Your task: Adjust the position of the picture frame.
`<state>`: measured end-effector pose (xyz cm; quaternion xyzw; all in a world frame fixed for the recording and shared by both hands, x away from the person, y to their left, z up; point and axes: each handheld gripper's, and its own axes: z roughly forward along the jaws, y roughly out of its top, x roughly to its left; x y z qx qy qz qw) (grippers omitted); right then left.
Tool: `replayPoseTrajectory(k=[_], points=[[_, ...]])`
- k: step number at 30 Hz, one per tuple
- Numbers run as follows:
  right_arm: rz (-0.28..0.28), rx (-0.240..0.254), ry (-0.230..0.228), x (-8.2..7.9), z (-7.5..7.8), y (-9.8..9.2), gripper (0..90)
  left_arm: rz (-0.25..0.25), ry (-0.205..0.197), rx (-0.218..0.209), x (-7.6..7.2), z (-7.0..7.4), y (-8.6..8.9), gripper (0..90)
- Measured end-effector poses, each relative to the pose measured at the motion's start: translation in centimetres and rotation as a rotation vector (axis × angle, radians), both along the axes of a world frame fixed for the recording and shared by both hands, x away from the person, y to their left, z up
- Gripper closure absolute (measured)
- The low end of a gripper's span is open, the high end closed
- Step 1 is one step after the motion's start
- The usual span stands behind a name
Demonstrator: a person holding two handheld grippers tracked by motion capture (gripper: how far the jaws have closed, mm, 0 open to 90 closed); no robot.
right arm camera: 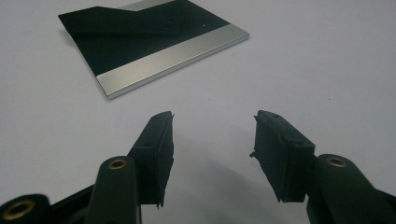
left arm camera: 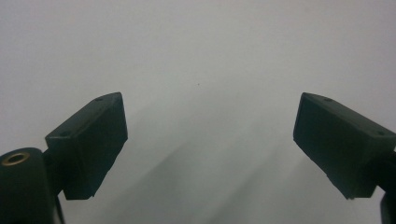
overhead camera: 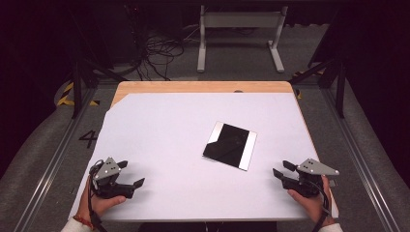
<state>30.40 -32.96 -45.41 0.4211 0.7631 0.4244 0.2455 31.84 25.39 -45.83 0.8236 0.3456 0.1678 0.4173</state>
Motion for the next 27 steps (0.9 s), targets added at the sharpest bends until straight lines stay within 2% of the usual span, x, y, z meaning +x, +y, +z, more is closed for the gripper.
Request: replayPoseTrajectory(k=[2,7,8,10,13,15,16,17,18,19,20,22,23,25,27], points=[[-0.001,0.000,-0.001,0.0,0.0,0.0,45.2,-0.020,-0.006,-0.001,-0.1,0.1,-0.3,9.3],[-0.005,0.017,-0.006,0.0,0.1,-0.1,43.4,-0.027,-0.015,0.012,-0.5,0.0,-1.2,9.8],[-0.005,0.022,-0.007,0.0,0.2,-0.2,42.8,-0.030,-0.020,0.034,-0.4,0.0,-1.3,9.5],[-0.004,0.031,-0.011,0.0,0.3,-0.3,42.2,-0.036,-0.019,0.044,-0.3,-0.2,-1.3,9.1],[-0.004,0.021,-0.021,0.0,0.4,-0.3,42.7,-0.041,-0.020,0.046,-0.3,-0.3,-1.4,9.7],[-0.001,0.006,-0.026,0.1,0.6,-0.2,50.6,-0.048,-0.018,0.032,-0.3,-0.2,-1.6,10.2],[-0.001,0.006,-0.026,0.1,0.6,-0.2,50.6,-0.048,-0.018,0.032,-0.3,-0.2,-1.6,11.3],[0.024,-0.003,-0.026,0.4,0.9,-0.3,64.4,-0.057,-0.005,0.026,-0.3,-0.2,-1.7,12.4],[0.033,-0.011,-0.024,0.6,1.1,-0.2,69.4,-0.071,0.002,0.019,-0.2,-0.3,-1.7,13.9],[0.033,-0.011,-0.024,0.6,1.1,-0.2,69.4,-0.077,0.009,0.017,-0.2,-0.3,-1.8,13.9],[0.037,-0.019,-0.025,0.8,1.3,-0.2,73.9,-0.087,0.009,0.022,-0.2,-0.3,-1.9,16.2],[0.049,0.006,-0.019,1.2,1.5,-0.2,79.4,-0.084,0.000,0.039,-0.1,-0.2,-2.2,21.6],[0.048,0.002,-0.013,1.6,1.5,-0.1,80.8,-0.085,-0.003,0.061,-0.1,-0.2,-2.4,24.3],[0.051,0.007,-0.011,1.8,1.5,-0.2,81.7,-0.089,-0.004,0.065,-0.1,-0.3,-2.6,26.5],[0.058,-0.005,-0.012,2.1,1.6,-0.1,84.3,-0.095,-0.016,0.088,-0.1,-0.3,-2.7,29.4]])
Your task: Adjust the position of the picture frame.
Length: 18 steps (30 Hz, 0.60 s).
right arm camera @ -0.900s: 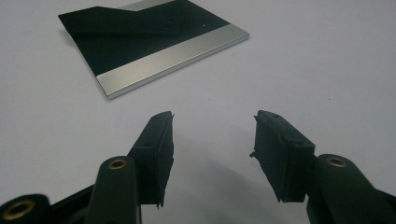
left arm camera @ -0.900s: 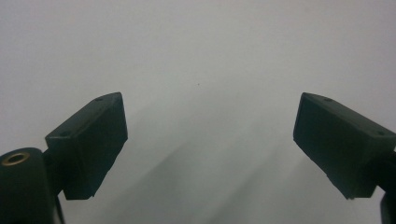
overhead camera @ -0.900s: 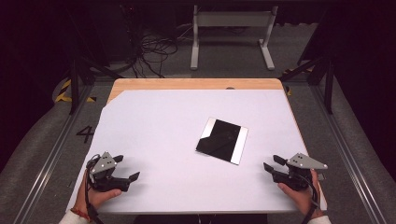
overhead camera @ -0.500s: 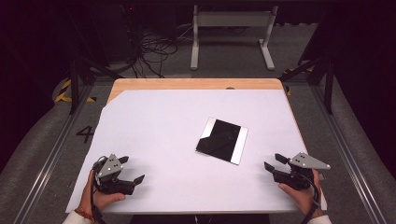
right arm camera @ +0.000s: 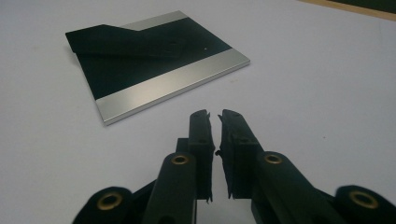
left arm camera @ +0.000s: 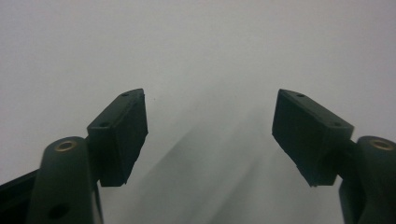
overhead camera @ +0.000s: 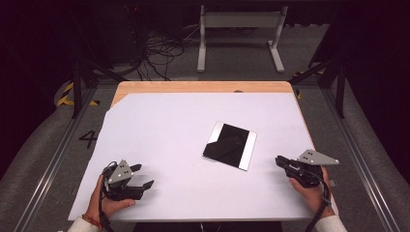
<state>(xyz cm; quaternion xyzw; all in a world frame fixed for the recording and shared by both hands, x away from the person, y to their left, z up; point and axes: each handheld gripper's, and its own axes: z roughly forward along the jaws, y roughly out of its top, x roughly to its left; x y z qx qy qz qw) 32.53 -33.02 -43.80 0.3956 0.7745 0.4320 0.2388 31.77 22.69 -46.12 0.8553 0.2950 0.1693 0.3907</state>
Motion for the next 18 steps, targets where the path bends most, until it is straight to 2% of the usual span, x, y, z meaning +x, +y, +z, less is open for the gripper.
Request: replayPoseTrajectory(k=[2,4,6,7,8,9,10,13,14,15,18], points=[[0.003,0.007,-0.004,0.2,0.2,0.0,85.7,-0.004,0.003,-0.003,0.0,0.0,0.0,33.2],[0.006,0.007,-0.006,0.4,0.4,0.0,86.9,-0.020,0.002,-0.002,0.1,0.1,0.0,45.1],[0.019,0.011,-0.009,0.7,0.7,0.1,88.1,-0.029,0.001,-0.013,0.3,0.3,-0.2,49.0],[0.019,0.011,-0.009,0.7,0.7,0.1,88.1,-0.029,0.001,-0.013,0.3,0.3,-0.2,56.1],[0.027,0.014,-0.012,0.8,0.9,0.3,89.1,-0.030,-0.003,-0.009,0.4,0.5,-0.3,56.1],[0.044,0.011,-0.020,1.1,1.3,0.7,89.8,-0.040,-0.003,-0.016,0.6,0.6,-0.5,64.2],[0.046,0.003,-0.022,1.2,1.4,0.8,89.9,-0.044,-0.013,-0.011,0.6,0.7,-0.6,68.4],[0.053,-0.006,-0.026,1.5,1.6,1.3,89.6,-0.059,-0.007,-0.014,0.8,0.8,-0.8,79.0],[0.053,-0.006,-0.026,1.5,1.6,1.3,89.6,-0.065,-0.002,-0.011,0.9,0.8,-0.9,79.0],[0.055,-0.005,-0.022,1.7,1.6,1.6,90.0,-0.075,0.005,-0.006,1.3,0.8,-1.2,85.2],[0.064,-0.017,-0.020,2.2,1.7,2.1,90.0,-0.088,0.008,-0.012,1.8,0.9,-1.7,89.7]])
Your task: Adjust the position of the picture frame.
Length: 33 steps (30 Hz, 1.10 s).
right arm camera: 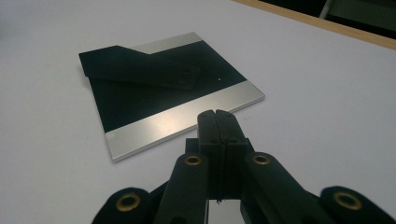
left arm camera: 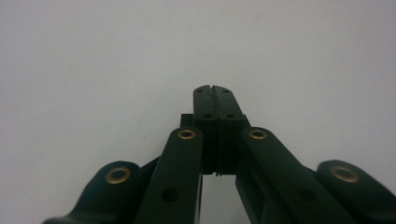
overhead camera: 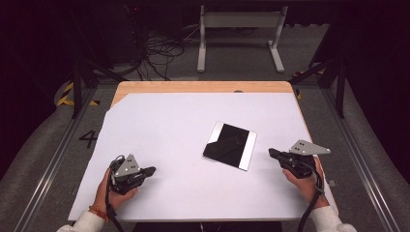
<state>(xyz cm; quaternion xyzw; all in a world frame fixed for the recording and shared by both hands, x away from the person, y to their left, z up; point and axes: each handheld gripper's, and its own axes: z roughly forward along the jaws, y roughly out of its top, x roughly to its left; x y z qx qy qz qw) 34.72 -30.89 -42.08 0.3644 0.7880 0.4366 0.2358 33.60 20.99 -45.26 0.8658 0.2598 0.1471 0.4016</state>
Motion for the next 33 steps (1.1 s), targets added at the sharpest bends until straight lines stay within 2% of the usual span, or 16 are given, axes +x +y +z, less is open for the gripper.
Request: replayPoseTrajectory(k=[4,9,17,19,23,29,33], points=[[0.005,-0.009,0.006,0.6,0.1,0.5,90.0,-0.010,0.016,0.007,0.5,0.1,-0.7,89.9],[0.012,-0.013,0.011,1.8,0.1,1.4,90.0,-0.026,0.006,-0.001,1.0,0.4,-1.9,89.9],[0.011,-0.013,0.031,3.6,-0.3,2.5,90.0,-0.050,0.014,0.007,1.9,0.3,-3.6,89.9],[-0.002,-0.032,0.051,4.3,-0.6,2.8,90.0,-0.069,0.026,0.001,2.3,0.3,-4.5,89.9],[-0.024,-0.031,0.065,5.4,-0.9,2.9,90.0,-0.098,0.033,0.026,3.0,0.1,-6.1,89.9],[-0.040,-0.049,0.080,6.9,-1.4,3.2,90.0,-0.118,0.034,0.038,3.8,0.0,-8.0,89.9],[-0.064,-0.056,0.088,8.3,-1.7,3.2,90.0,-0.131,0.042,0.031,4.5,-0.1,-9.4,89.9]])
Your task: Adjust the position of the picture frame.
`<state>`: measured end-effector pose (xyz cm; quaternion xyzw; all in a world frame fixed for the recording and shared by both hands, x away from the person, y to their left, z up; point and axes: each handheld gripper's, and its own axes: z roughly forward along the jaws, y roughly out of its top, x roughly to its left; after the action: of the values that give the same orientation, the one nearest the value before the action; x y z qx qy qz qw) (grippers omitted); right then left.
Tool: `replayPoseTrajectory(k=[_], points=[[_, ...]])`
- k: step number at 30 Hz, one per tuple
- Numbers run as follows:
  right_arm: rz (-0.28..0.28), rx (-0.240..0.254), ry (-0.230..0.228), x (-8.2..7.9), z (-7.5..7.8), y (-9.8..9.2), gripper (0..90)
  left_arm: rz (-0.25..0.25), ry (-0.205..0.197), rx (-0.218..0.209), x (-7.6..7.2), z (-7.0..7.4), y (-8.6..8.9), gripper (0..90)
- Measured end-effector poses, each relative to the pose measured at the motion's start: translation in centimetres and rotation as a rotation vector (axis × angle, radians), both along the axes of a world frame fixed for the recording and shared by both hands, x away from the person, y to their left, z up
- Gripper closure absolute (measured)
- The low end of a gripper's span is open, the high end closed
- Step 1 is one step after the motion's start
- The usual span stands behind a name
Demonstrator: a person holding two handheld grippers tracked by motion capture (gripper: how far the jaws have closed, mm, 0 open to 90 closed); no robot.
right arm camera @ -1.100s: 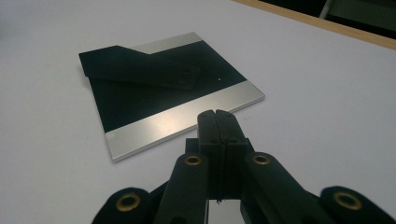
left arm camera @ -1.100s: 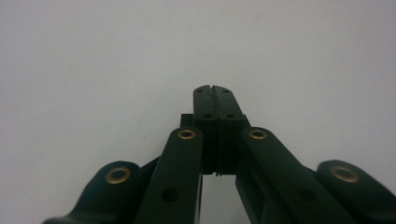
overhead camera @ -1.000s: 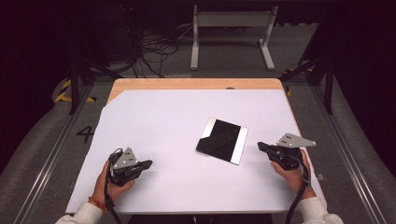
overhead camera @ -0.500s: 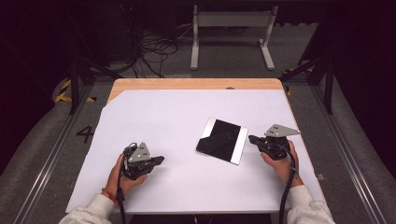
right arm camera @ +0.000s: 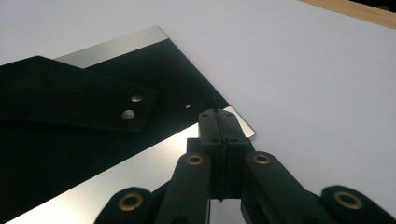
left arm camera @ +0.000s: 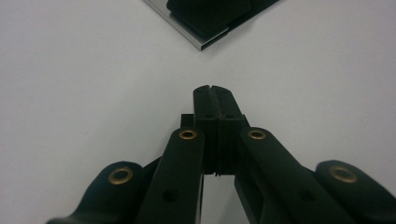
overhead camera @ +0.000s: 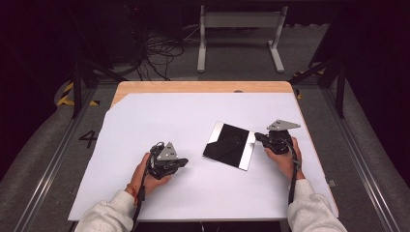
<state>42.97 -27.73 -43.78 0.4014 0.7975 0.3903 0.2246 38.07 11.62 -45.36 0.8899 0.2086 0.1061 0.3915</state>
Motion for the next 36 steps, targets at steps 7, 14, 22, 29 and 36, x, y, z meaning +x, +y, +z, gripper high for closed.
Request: replayPoseTrajectory(k=[7,14,22,29,36], points=[[-0.048,-0.028,0.016,2.1,-0.4,0.2,90.0,-0.019,0.014,0.000,1.3,-0.6,-2.0,89.9],[-0.103,-0.023,0.035,3.4,-1.0,-0.1,90.0,-0.023,0.012,0.009,2.2,-0.6,-3.8,89.9],[-0.071,-0.020,0.053,3.7,-1.2,0.2,90.0,-0.017,0.023,0.001,2.5,-1.1,-4.6,89.7],[-0.040,-0.038,0.059,3.6,-1.1,0.9,90.0,-0.006,0.014,0.014,2.7,-1.0,-4.9,89.5],[-0.103,-0.052,0.059,4.4,-1.3,0.3,90.0,-0.005,0.021,0.014,2.8,-1.0,-4.9,89.5]])
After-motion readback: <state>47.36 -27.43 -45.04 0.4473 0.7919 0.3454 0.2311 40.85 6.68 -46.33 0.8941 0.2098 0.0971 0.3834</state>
